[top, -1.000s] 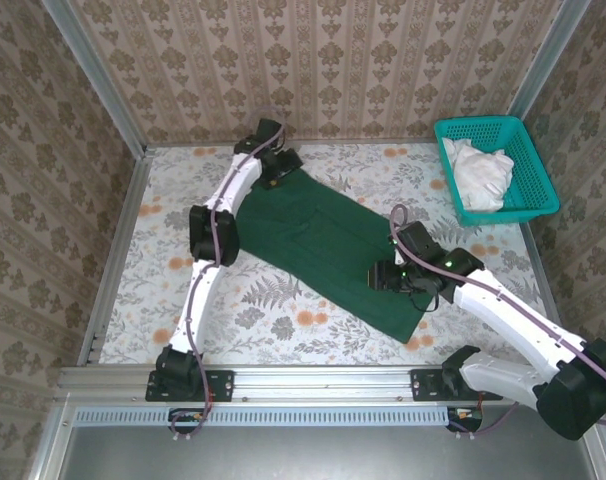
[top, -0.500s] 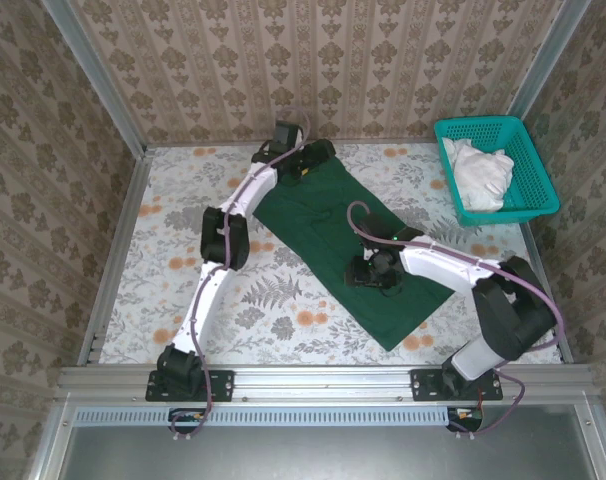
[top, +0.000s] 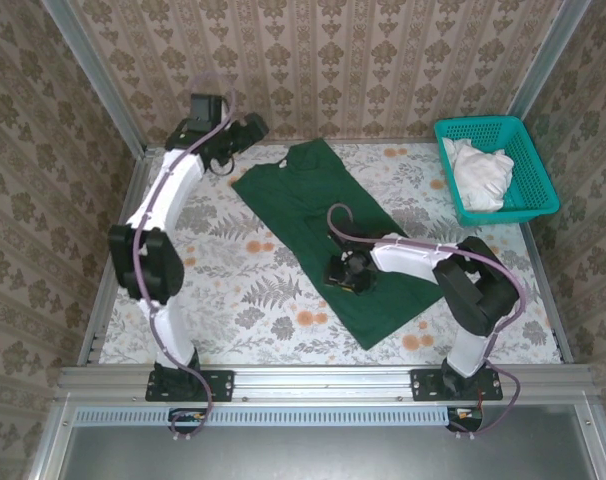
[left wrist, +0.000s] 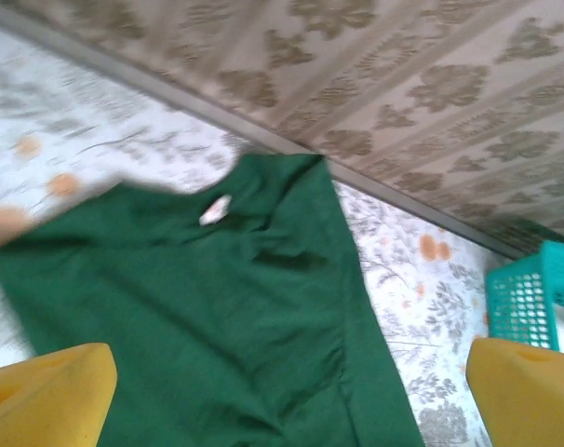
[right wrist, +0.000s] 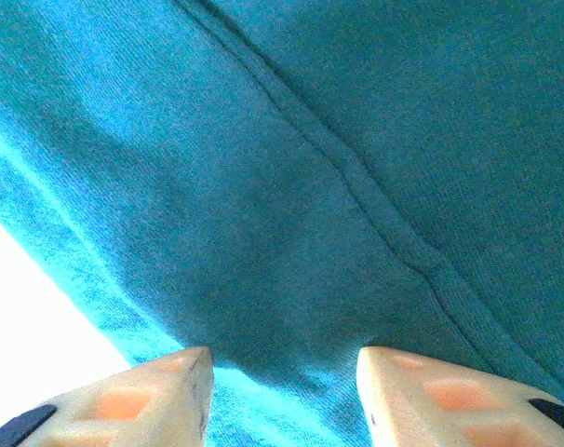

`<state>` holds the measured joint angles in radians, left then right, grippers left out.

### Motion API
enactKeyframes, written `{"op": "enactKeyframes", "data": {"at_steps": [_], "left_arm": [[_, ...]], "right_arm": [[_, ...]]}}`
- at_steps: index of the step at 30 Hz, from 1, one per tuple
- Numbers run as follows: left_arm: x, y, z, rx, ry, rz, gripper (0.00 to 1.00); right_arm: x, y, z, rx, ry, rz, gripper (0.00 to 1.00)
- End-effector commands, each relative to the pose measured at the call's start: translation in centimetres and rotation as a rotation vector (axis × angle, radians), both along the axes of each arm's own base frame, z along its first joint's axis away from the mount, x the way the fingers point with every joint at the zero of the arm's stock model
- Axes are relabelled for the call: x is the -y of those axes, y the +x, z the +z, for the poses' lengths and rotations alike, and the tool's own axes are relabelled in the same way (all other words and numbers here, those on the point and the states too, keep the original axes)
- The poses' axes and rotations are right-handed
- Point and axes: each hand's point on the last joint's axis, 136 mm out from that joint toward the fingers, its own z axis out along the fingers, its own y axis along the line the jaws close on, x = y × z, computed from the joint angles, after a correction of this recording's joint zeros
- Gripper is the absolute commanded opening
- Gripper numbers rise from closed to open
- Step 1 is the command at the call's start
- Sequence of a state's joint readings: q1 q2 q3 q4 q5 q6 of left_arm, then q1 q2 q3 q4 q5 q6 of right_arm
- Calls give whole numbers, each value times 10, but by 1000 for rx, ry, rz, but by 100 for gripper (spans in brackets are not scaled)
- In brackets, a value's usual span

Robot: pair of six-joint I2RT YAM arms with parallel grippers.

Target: Fold and stack the t-shirts

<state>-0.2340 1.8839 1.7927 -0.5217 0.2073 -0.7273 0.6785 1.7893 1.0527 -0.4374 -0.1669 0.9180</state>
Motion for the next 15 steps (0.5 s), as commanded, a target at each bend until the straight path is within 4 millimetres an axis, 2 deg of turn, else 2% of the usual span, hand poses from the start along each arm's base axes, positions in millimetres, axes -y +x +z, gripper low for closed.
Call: {"op": "enactKeyframes", "data": {"at_steps": [1, 5, 8, 9, 15], "left_arm": [[-57, -41, -88, -243, 30, 203, 98], [-84, -72, -116, -331, 36, 230, 98], [-97, -85, -128, -378, 23, 240, 98], [-100, -89, -130, -384, 18, 245, 98], [-114, -102, -129, -387, 16, 271, 98]], "right_arm": [[-38, -15, -30, -101, 20, -82, 48], [-90, -14, -33, -116, 23, -75, 48], [-129, -15, -31, -115, -4, -17, 49], [-134, -18, -32, -124, -27, -5, 49], [-203, -11, -15, -59, 49, 86, 55]]}}
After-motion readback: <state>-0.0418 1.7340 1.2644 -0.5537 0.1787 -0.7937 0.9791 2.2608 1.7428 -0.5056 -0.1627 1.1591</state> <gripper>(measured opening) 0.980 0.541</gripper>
